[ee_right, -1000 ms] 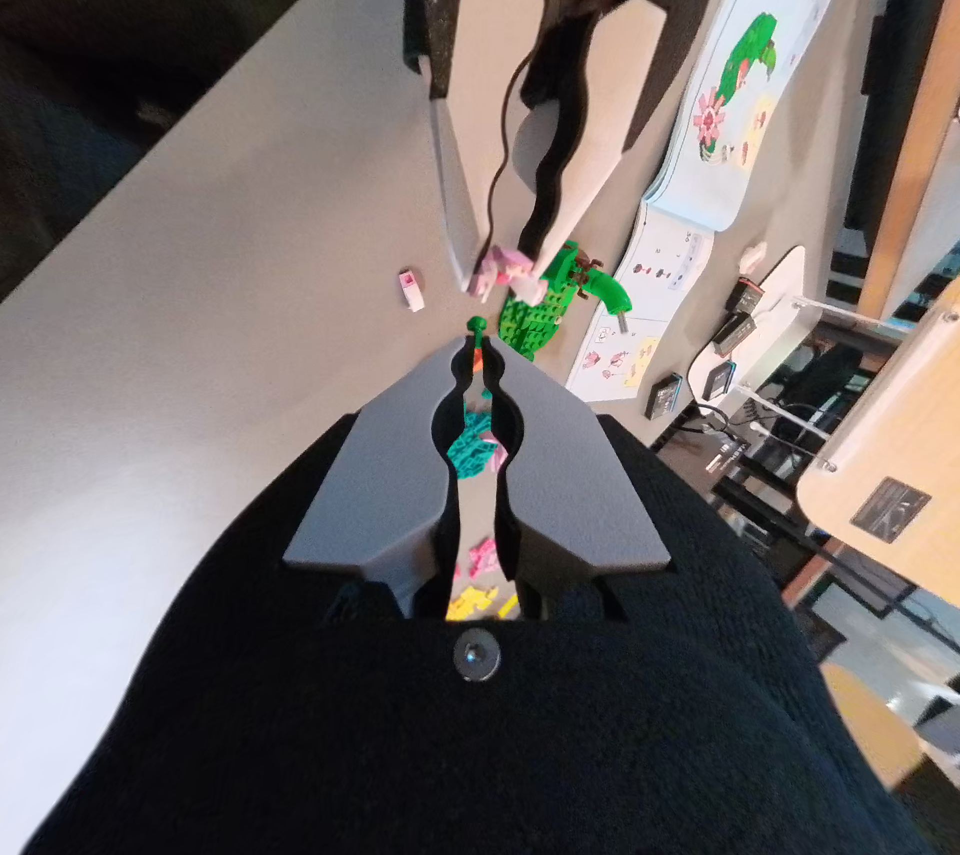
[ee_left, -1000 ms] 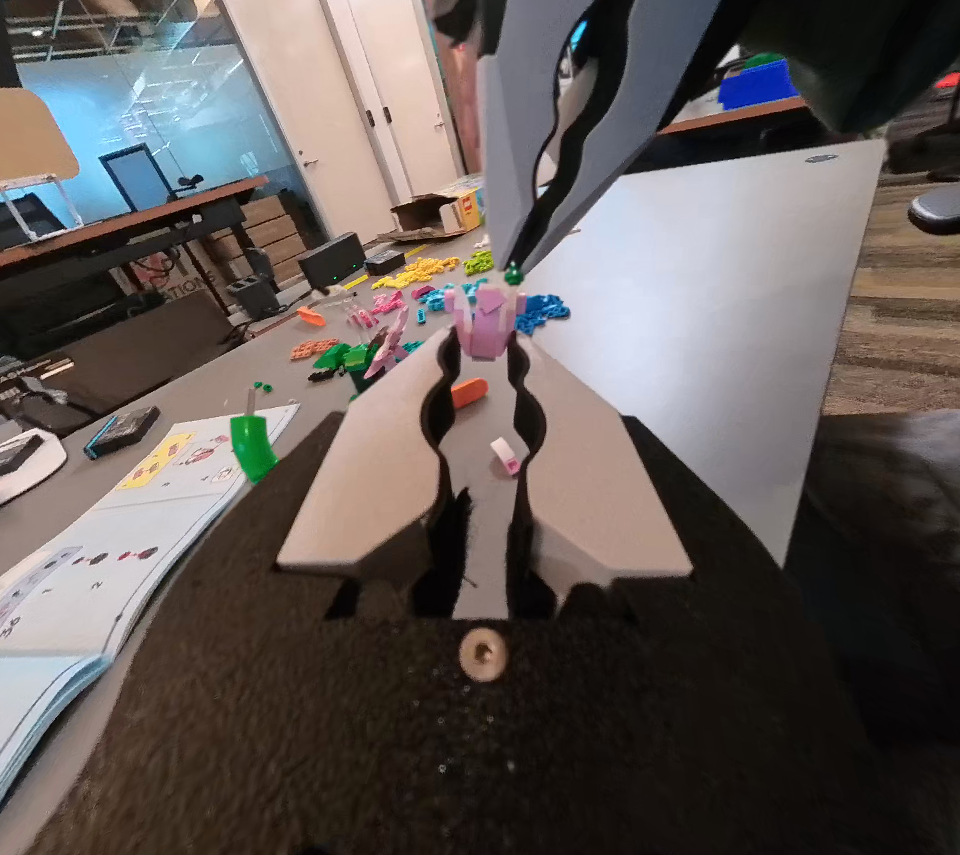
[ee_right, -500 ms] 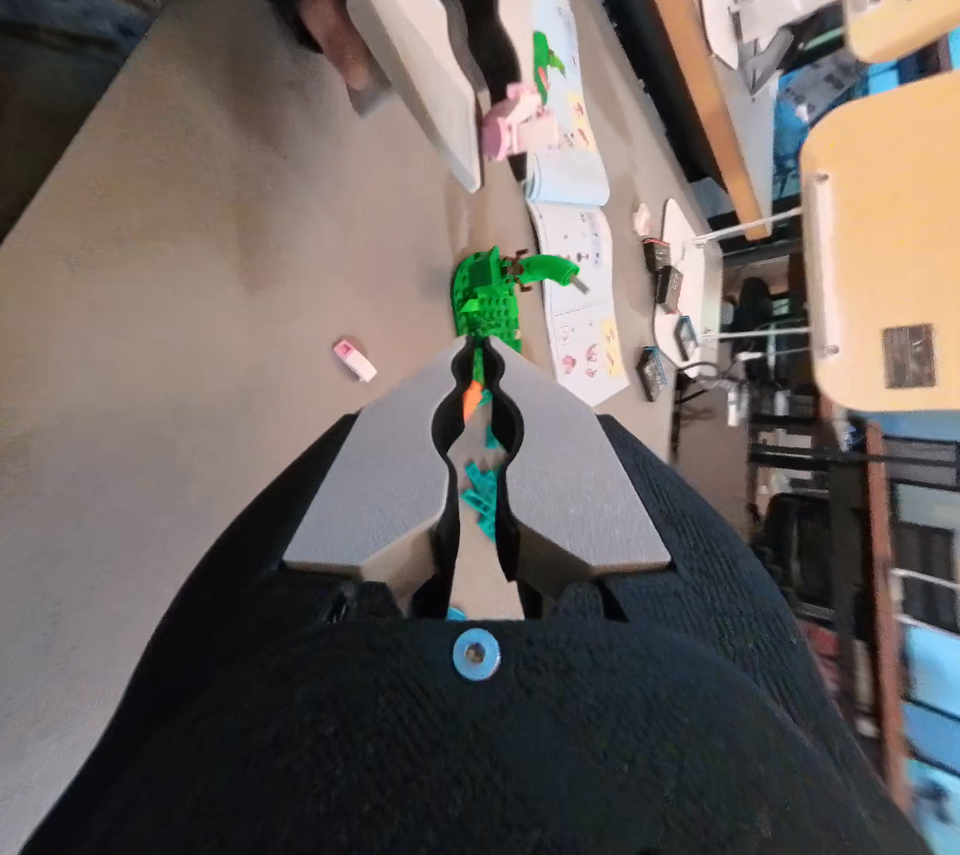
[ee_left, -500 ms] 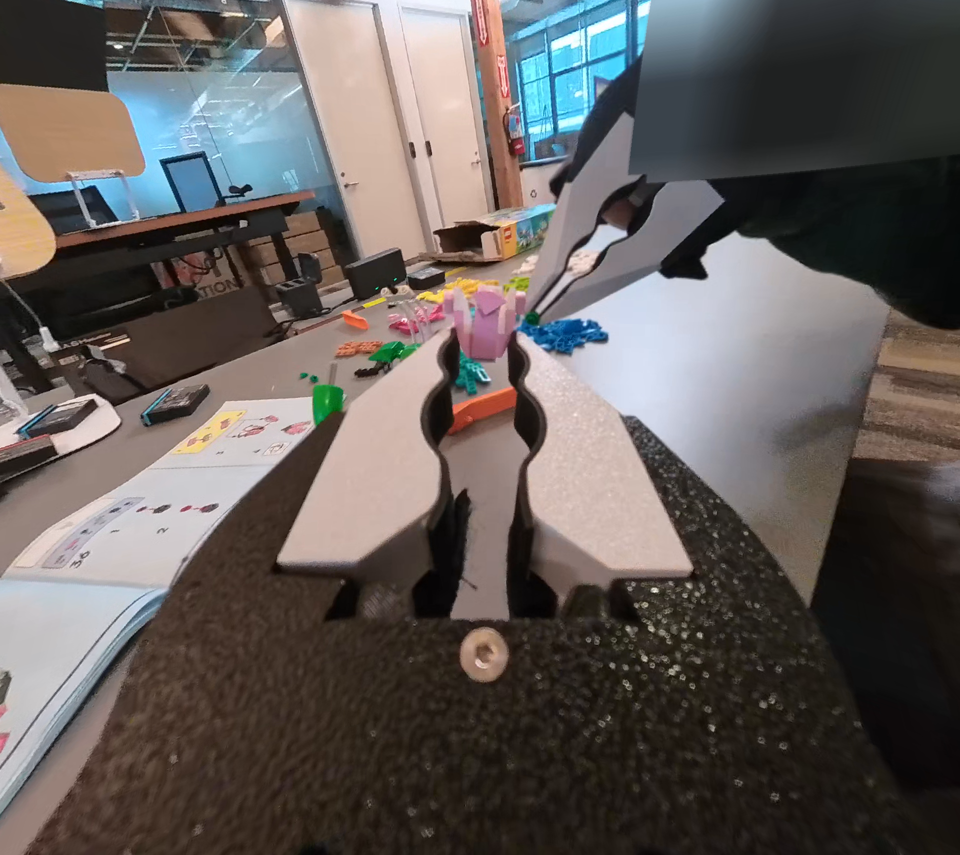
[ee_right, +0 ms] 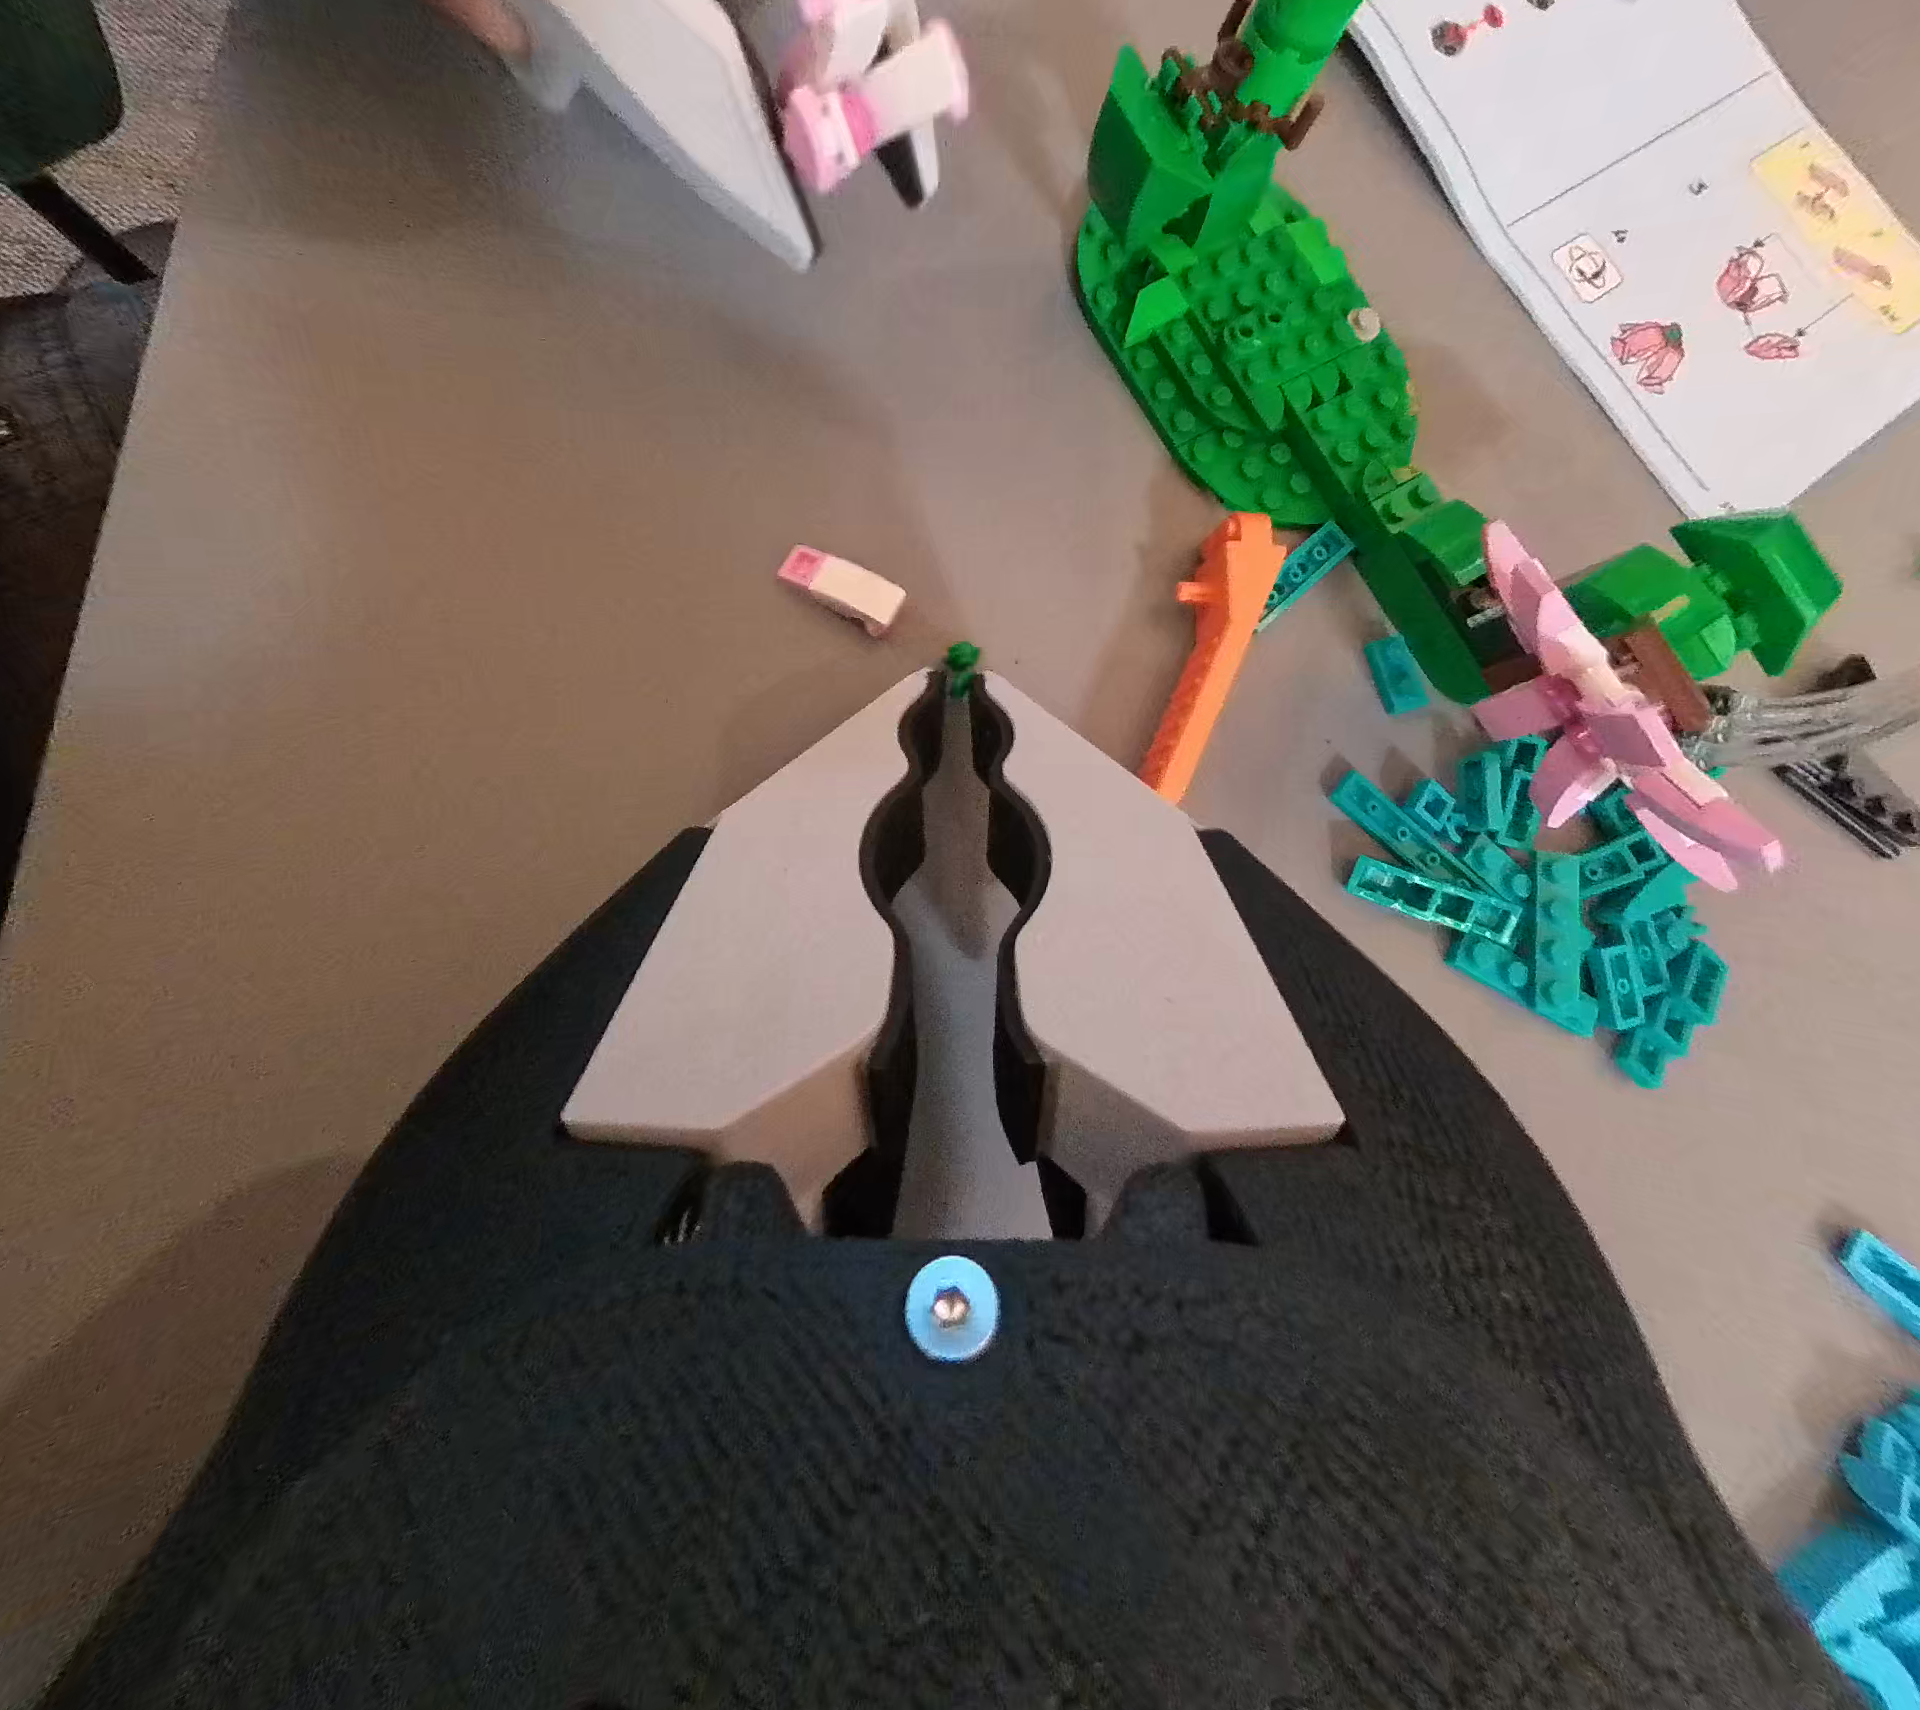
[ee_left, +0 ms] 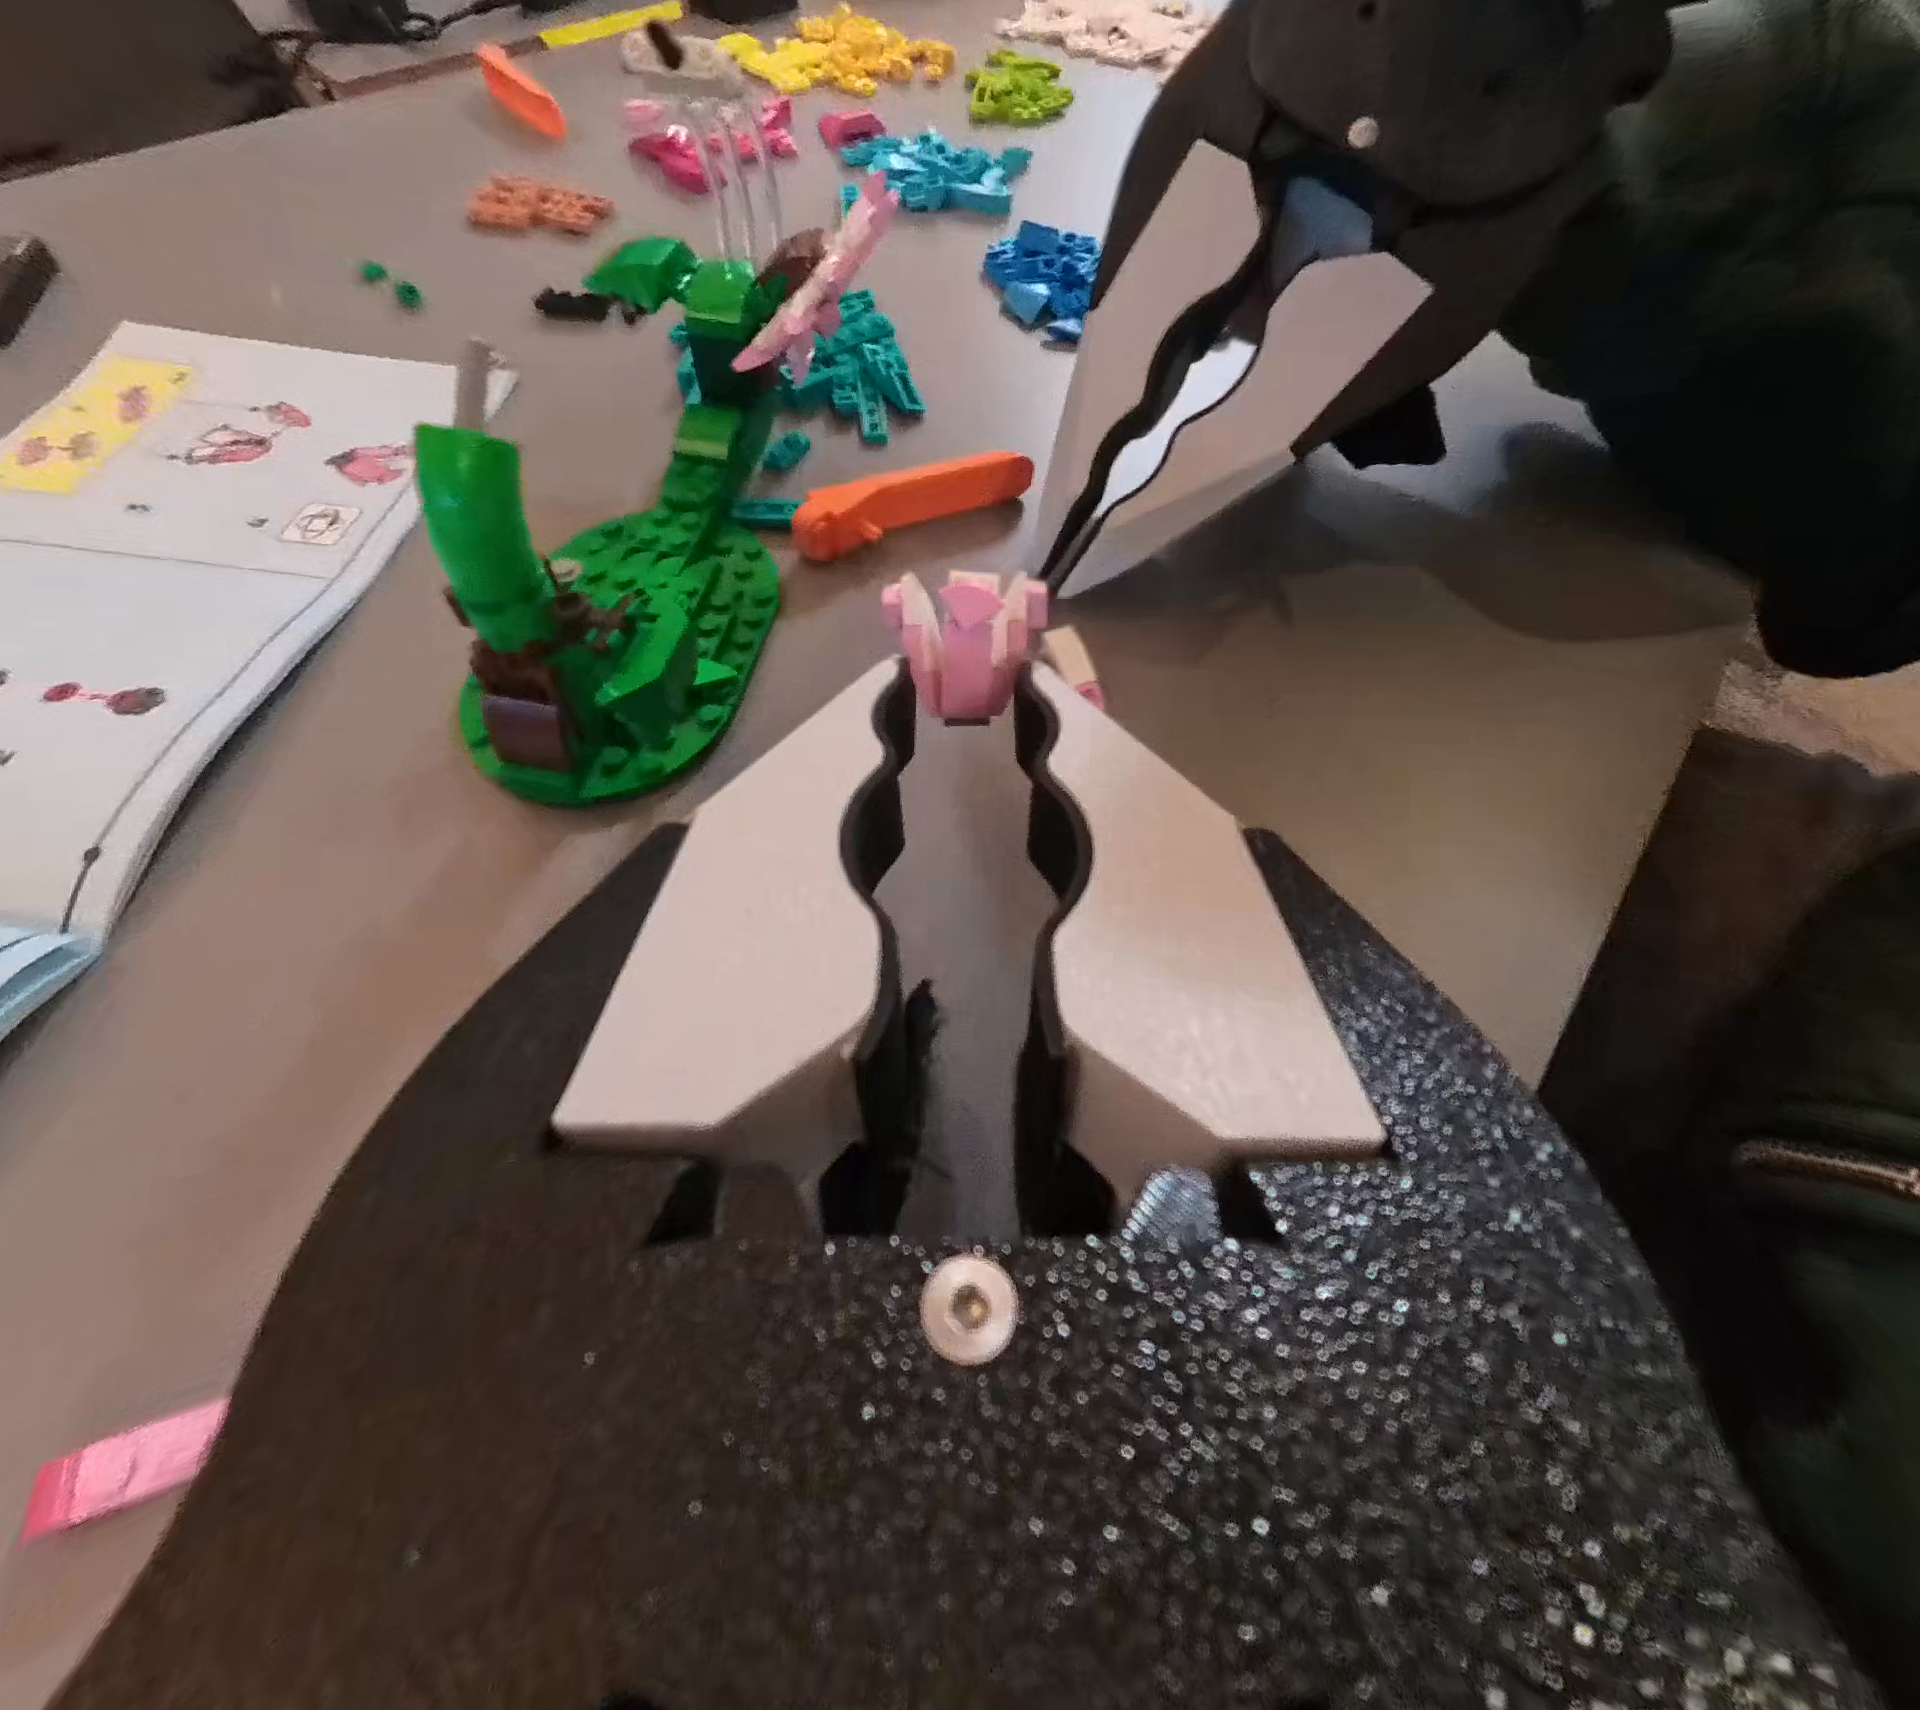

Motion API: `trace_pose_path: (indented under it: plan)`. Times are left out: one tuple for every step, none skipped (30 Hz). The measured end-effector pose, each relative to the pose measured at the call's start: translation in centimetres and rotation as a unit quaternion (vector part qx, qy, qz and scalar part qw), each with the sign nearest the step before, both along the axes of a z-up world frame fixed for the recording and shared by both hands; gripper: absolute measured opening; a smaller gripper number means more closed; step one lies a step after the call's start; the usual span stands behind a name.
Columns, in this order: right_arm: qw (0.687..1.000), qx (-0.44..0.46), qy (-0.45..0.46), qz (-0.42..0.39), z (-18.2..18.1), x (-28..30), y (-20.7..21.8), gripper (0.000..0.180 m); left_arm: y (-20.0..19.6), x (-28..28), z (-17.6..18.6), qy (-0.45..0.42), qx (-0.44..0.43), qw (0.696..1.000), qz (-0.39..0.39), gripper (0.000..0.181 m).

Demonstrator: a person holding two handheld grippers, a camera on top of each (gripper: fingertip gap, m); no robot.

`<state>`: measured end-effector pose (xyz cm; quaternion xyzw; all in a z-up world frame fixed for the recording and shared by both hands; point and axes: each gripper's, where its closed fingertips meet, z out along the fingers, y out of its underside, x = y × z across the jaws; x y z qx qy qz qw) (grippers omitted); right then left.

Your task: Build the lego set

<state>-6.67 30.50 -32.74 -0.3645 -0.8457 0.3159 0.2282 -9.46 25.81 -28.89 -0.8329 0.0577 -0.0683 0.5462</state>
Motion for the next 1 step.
trace_pose_path:
  plan:
    - [1.000, -0.002, 0.003, 0.003, 0.05, 0.02, 0.03, 0.003, 0.10, 0.16, 0.09, 0.004, 0.004, 1.000, -0.003, 0.017]
